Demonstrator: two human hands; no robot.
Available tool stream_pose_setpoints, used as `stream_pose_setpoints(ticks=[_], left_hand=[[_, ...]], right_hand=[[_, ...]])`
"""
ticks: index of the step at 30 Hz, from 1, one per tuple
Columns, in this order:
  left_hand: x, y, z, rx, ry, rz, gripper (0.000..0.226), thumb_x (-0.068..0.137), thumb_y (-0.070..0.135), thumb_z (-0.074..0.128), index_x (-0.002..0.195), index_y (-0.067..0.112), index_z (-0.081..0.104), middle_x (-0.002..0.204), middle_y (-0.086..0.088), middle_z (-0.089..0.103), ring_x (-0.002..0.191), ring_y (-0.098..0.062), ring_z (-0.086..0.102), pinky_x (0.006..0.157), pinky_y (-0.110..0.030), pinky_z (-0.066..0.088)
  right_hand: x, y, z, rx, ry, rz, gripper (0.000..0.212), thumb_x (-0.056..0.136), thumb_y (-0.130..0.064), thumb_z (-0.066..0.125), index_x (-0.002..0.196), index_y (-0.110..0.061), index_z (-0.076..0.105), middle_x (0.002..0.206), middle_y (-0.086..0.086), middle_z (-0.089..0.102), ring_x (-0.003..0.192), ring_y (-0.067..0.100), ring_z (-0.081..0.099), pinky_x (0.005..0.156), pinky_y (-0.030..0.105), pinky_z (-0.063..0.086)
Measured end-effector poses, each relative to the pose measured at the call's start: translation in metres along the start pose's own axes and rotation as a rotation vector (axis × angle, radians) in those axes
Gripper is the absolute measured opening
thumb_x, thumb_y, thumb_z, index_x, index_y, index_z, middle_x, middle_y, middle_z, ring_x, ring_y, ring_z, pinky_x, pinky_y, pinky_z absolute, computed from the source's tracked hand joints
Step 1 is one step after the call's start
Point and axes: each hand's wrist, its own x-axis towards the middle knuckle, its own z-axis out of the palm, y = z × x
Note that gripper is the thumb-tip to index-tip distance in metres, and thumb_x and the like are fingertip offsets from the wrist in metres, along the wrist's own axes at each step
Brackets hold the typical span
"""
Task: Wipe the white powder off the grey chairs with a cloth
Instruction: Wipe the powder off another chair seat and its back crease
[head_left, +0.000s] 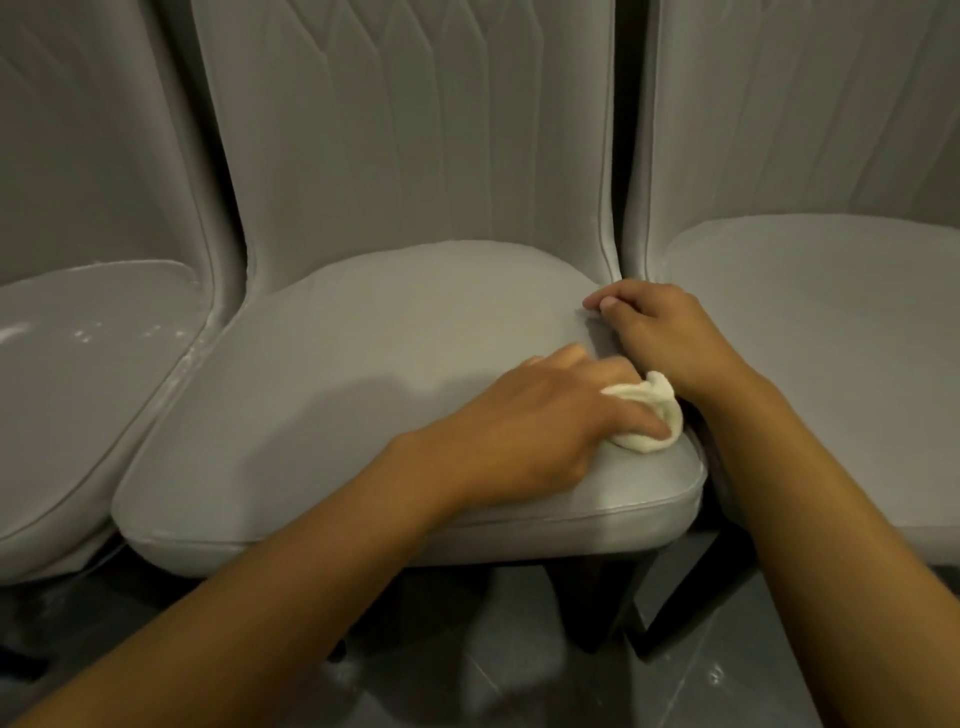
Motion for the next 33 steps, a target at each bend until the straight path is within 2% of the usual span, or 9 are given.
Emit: stream_pose_setpoints(ticks=[4, 9, 12, 16, 22, 26, 28, 30, 33], left_hand=[[-0.029, 0.0, -0.004, 0.016, -0.031, 0.107, 0.053, 0.087, 0.01, 0.055, 0.131, 0.038, 0.065, 0.131, 0.006, 0.057, 0.099, -0.018, 0.047, 0.082, -0.041, 0.049], [-0.065, -0.004, -0.014, 0.054, -0.045, 0.1, 0.045, 0.089, 0.018, 0.064, 0.128, 0.038, 0.068, 0.132, 0.004, 0.058, 0.101, -0.021, 0.053, 0.078, -0.043, 0.052], [-0.086, -0.008, -0.021, 0.051, -0.042, 0.068, 0.044, 0.09, 0.022, 0.061, 0.129, 0.041, 0.065, 0.131, 0.008, 0.055, 0.101, -0.02, 0.053, 0.079, -0.041, 0.052], [-0.124, -0.025, -0.031, 0.022, -0.021, 0.015, 0.053, 0.086, 0.006, 0.063, 0.126, 0.04, 0.066, 0.132, 0.008, 0.056, 0.103, -0.02, 0.056, 0.081, -0.04, 0.052], [-0.182, -0.054, -0.054, -0.044, -0.023, -0.137, 0.053, 0.087, 0.009, 0.044, 0.124, 0.038, 0.068, 0.132, 0.006, 0.057, 0.112, -0.023, 0.058, 0.091, -0.046, 0.052], [-0.227, -0.065, -0.068, -0.045, -0.024, -0.201, 0.056, 0.088, 0.001, 0.052, 0.124, 0.041, 0.067, 0.132, 0.005, 0.056, 0.115, -0.023, 0.058, 0.093, -0.044, 0.051], [-0.249, -0.068, -0.075, -0.079, -0.006, -0.28, 0.054, 0.092, 0.009, 0.051, 0.127, 0.047, 0.063, 0.133, 0.012, 0.053, 0.118, -0.019, 0.056, 0.096, -0.041, 0.048], [-0.255, -0.066, -0.073, -0.081, 0.057, -0.321, 0.051, 0.094, 0.014, 0.047, 0.129, 0.047, 0.061, 0.128, 0.012, 0.052, 0.113, -0.019, 0.056, 0.094, -0.04, 0.047], [-0.217, -0.05, -0.056, -0.043, 0.109, -0.264, 0.061, 0.083, -0.001, 0.048, 0.128, 0.036, 0.065, 0.121, 0.001, 0.055, 0.104, -0.025, 0.055, 0.092, -0.043, 0.047]], right_hand=[[-0.004, 0.0, 0.003, -0.137, -0.048, -0.034, 0.028, 0.102, -0.028, 0.045, 0.114, -0.028, 0.071, 0.117, -0.005, 0.068, 0.108, 0.015, 0.059, 0.092, 0.031, 0.045], [-0.008, -0.005, 0.0, -0.221, -0.069, -0.064, 0.028, 0.102, -0.029, 0.046, 0.119, -0.026, 0.069, 0.124, -0.002, 0.066, 0.114, 0.021, 0.057, 0.098, 0.035, 0.045], [-0.008, -0.004, 0.001, -0.284, -0.082, -0.098, 0.026, 0.1, -0.031, 0.049, 0.118, -0.027, 0.067, 0.122, -0.003, 0.065, 0.112, 0.021, 0.058, 0.096, 0.035, 0.045], [-0.009, -0.002, 0.002, -0.334, -0.107, -0.125, 0.026, 0.098, -0.034, 0.053, 0.12, -0.028, 0.065, 0.123, -0.004, 0.062, 0.11, 0.019, 0.057, 0.093, 0.034, 0.045], [-0.01, -0.005, 0.003, -0.388, -0.133, -0.147, 0.029, 0.097, -0.034, 0.054, 0.123, -0.026, 0.064, 0.129, 0.001, 0.062, 0.115, 0.025, 0.057, 0.099, 0.036, 0.043], [-0.011, -0.009, 0.004, -0.406, -0.135, -0.151, 0.03, 0.097, -0.032, 0.054, 0.124, -0.024, 0.065, 0.13, 0.005, 0.062, 0.117, 0.029, 0.057, 0.099, 0.037, 0.041], [-0.012, -0.009, 0.005, -0.407, -0.129, -0.139, 0.029, 0.097, -0.031, 0.055, 0.123, -0.024, 0.065, 0.13, 0.006, 0.062, 0.116, 0.031, 0.057, 0.098, 0.038, 0.041], [-0.012, -0.009, 0.007, -0.414, -0.119, -0.132, 0.028, 0.097, -0.03, 0.055, 0.122, -0.023, 0.064, 0.129, 0.007, 0.062, 0.115, 0.032, 0.057, 0.097, 0.038, 0.042], [-0.013, -0.011, 0.009, -0.439, -0.105, -0.125, 0.027, 0.096, -0.029, 0.054, 0.121, -0.022, 0.064, 0.127, 0.009, 0.062, 0.111, 0.033, 0.058, 0.092, 0.037, 0.042]])
